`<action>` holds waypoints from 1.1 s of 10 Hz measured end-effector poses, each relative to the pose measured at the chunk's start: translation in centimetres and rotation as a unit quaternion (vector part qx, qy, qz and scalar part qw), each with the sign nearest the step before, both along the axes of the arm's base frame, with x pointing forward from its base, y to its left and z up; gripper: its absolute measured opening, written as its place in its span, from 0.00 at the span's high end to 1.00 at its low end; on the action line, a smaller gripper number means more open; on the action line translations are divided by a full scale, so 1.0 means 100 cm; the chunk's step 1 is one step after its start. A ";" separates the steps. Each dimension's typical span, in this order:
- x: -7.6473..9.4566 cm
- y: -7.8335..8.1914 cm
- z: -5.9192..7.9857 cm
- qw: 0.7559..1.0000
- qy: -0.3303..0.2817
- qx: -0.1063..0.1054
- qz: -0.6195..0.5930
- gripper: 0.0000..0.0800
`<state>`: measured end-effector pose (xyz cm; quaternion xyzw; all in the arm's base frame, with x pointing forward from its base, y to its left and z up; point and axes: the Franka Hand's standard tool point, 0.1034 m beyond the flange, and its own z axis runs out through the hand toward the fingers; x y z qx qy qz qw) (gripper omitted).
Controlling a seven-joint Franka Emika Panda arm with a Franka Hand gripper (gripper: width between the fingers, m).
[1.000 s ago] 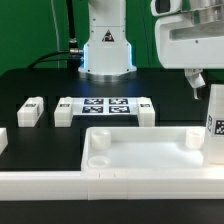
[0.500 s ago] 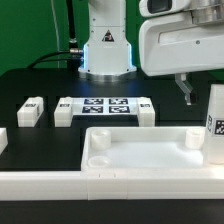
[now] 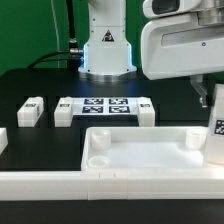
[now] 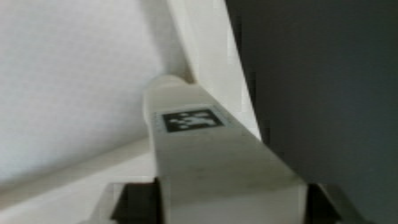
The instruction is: Assemble desk
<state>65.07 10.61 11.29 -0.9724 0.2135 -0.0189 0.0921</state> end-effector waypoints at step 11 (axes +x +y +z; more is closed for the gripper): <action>-0.002 -0.002 -0.003 0.836 0.082 0.082 -0.536 0.62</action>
Offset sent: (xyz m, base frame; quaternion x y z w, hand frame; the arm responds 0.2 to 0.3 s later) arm -0.0021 -0.0232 0.0038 -0.0059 0.0339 0.2676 0.9629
